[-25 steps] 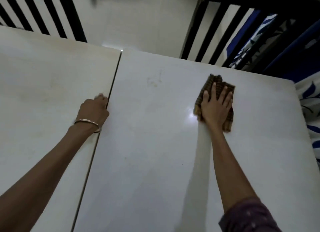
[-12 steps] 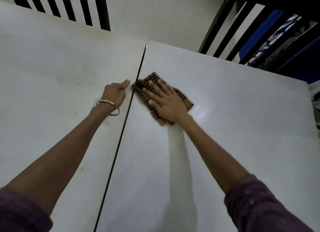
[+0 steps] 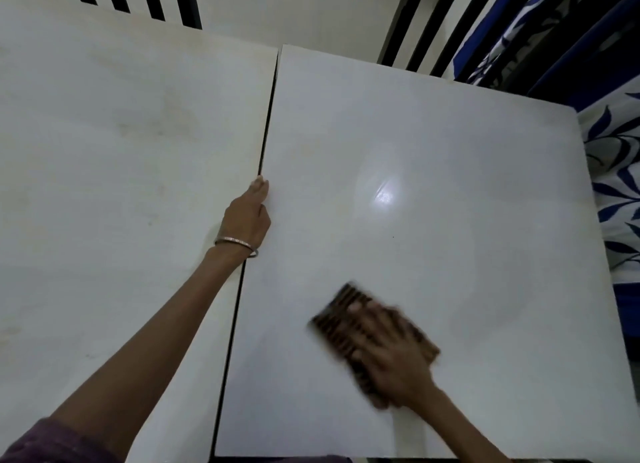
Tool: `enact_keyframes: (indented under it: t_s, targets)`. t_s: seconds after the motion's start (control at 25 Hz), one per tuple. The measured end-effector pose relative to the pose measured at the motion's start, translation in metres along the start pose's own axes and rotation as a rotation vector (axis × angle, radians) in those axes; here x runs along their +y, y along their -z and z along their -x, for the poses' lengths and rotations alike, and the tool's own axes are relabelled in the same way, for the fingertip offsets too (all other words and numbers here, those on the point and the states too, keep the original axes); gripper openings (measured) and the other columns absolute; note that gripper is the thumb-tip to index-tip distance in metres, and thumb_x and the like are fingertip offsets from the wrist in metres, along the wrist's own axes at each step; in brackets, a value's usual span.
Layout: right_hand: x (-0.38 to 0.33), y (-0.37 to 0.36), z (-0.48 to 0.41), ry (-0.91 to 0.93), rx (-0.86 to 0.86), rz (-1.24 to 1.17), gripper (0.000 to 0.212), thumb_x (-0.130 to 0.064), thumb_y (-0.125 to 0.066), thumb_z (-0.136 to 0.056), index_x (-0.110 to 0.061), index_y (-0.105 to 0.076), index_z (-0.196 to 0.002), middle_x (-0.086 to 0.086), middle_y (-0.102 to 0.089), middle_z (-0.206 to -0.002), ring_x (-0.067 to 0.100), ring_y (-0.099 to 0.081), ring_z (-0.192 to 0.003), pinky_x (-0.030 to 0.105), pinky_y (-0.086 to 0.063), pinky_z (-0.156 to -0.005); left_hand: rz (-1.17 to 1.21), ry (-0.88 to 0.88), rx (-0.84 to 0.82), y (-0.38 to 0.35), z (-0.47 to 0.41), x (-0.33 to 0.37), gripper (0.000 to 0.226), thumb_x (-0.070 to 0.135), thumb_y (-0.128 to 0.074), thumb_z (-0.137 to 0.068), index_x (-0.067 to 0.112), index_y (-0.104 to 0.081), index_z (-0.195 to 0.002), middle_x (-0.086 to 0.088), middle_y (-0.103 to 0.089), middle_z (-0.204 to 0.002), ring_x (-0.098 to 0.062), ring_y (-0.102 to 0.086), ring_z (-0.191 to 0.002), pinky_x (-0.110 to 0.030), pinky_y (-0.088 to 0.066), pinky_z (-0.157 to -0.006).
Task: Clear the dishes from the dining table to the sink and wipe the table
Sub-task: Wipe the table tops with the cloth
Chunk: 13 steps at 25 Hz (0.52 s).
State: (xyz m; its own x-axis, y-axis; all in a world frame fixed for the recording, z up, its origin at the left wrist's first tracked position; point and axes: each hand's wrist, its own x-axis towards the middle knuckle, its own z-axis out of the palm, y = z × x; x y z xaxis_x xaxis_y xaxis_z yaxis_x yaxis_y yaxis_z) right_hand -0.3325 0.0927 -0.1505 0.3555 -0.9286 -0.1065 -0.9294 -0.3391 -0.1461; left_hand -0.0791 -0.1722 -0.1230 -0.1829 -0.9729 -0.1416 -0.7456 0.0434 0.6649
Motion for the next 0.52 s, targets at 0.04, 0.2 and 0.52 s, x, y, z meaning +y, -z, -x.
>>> enact_keyframes:
  t_s: [0.04,0.2,0.52]
  targets:
    - [0.022,0.006,-0.001,-0.285,0.055,-0.036,0.051,-0.042,-0.026,-0.104,-0.031,-0.028,-0.153,0.005,-0.026,-0.162,0.032,-0.026,-0.149,0.051,-0.020,-0.118,0.007,0.003,0.007,0.000,0.002,0.000,0.051,-0.009,-0.040,-0.090,0.001,-0.045,-0.139,-0.014,-0.038,-0.150,-0.025,-0.043,-0.137,-0.026,-0.029,-0.112]
    - [0.108,0.038,-0.058,-0.909,0.185,-0.123,0.052,-0.037,-0.027,-0.105,-0.025,-0.025,-0.155,0.009,-0.020,-0.163,0.032,-0.020,-0.151,0.050,-0.017,-0.121,0.020,-0.009,-0.005,0.002,0.000,-0.001,0.048,-0.010,-0.041,-0.090,0.000,-0.048,-0.137,-0.016,-0.041,-0.148,-0.025,-0.046,-0.135,-0.025,-0.028,-0.111]
    - [0.004,0.028,-0.128,-0.332,0.114,-0.010,0.048,-0.032,-0.035,-0.105,-0.026,-0.034,-0.153,0.007,-0.027,-0.162,0.026,-0.020,-0.152,0.045,-0.019,-0.122,0.033,-0.059,-0.105,0.012,0.000,-0.009,0.049,-0.009,-0.040,-0.092,-0.002,-0.042,-0.140,-0.019,-0.035,-0.151,-0.027,-0.039,-0.139,-0.023,-0.022,-0.113]
